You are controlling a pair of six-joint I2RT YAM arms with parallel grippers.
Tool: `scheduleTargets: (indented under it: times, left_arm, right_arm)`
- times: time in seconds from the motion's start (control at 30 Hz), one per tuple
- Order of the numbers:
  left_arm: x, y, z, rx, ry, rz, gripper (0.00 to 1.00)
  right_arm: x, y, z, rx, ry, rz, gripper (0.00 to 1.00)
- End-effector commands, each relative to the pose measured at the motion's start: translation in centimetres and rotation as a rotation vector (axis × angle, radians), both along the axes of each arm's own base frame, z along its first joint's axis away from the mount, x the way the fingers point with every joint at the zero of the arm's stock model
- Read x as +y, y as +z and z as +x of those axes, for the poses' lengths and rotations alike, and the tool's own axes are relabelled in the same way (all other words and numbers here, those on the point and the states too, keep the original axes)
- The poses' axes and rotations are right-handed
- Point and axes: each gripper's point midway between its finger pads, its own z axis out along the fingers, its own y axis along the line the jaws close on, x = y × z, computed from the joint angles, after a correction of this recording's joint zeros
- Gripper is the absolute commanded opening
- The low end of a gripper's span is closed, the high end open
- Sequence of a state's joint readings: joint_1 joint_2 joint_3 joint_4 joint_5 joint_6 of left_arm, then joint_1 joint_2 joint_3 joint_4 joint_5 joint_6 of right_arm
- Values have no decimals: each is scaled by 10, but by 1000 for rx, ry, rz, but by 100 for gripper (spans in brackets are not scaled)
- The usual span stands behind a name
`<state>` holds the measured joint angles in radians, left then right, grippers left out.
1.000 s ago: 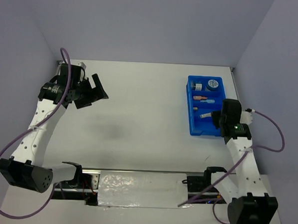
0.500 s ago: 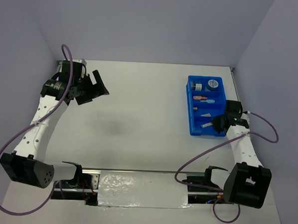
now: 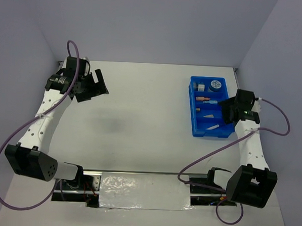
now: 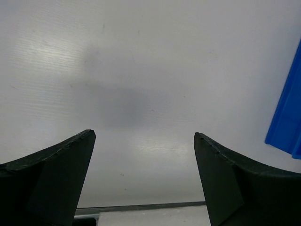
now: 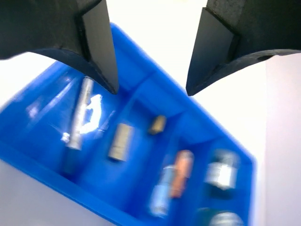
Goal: Sort the stationery into containers
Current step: Place the pen in the storage box, then reset both arms
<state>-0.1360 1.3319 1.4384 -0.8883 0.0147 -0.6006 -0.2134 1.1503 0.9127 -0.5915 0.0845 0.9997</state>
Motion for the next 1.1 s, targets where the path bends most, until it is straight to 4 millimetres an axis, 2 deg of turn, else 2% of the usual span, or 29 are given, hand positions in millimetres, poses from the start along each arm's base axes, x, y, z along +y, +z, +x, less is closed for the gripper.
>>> scheduleTargets:
  times: [0.0,0.03,0.07,0.1,0.13,0.17,0.2,0.23,0.3,0.37,0.4,0.43,0.5,0.53,0.57,0.6,0.63,0.67,0.73,0.77,0.83,0.87,0.9,0.97,1.07]
  left_arm:
    - [19,20,17,-41,0,121,99]
    - [24,18,14,-16,5,151,99]
    - [31,24,17,-31,28,181,99]
    - [33,28,17,-41,41,188,100]
    - [35,31,17,-53,50,194,99]
    - [37,34,17,-63,61,210,99]
    - [38,36,17,-68,63,222,99]
    - [38,36,16,-63,62,240,99]
    - [38,45,14,-86,59,296,99]
    - [30,55,11,-131,35,320,99]
    - [32,59,9,-149,43,340,99]
    - [36,71,1,-188,57,341,99]
    - [45,76,-11,-223,79,363,99]
    - [51,92,-27,-284,98,357,99]
    - [56,85,-37,-280,102,369,99]
    - [60,88,-46,-316,120,368,99]
    - [72,102,-69,-387,172,363,99]
    - [77,86,-78,-359,203,360,100]
    - [89,59,-104,-308,240,393,99]
    - [90,53,-111,-302,245,385,99]
    - [96,51,-134,-335,264,356,99]
    - [97,55,-141,-361,292,322,99]
    - [100,67,-158,-424,312,282,99]
    - [100,81,-178,-505,314,214,99]
    - [107,86,-206,-528,348,169,99]
  right_arm:
    - [4,89,23,-234,157,-116,68]
    - [12,107,27,-282,245,-141,71]
    - [21,125,30,-331,334,-176,80]
    - [31,159,29,-390,468,-286,99]
    - [44,161,17,-357,560,-307,100]
    - [48,176,5,-363,604,-372,100]
    - [56,201,-8,-387,683,-488,100]
    - [56,200,-25,-344,704,-518,100]
    - [56,231,-68,-378,726,-614,100]
    - [54,253,-102,-401,722,-701,100]
    - [54,267,-117,-425,711,-739,100]
    - [56,262,-131,-397,736,-733,100]
    - [62,270,-155,-429,752,-729,100]
    - [60,264,-165,-401,749,-720,100]
    - [57,266,-178,-421,720,-720,100]
    - [55,266,-186,-431,706,-723,100]
    - [54,264,-194,-435,701,-720,100]
    - [52,266,-209,-463,686,-731,100]
    - [50,261,-223,-465,693,-729,100]
    - [50,257,-231,-482,712,-726,100]
    - [41,247,-246,-481,693,-740,100]
    - [40,240,-248,-472,705,-731,100]
    - [40,235,-256,-482,709,-727,100]
    - [42,224,-260,-473,743,-714,100]
    - [48,212,-266,-482,781,-690,100]
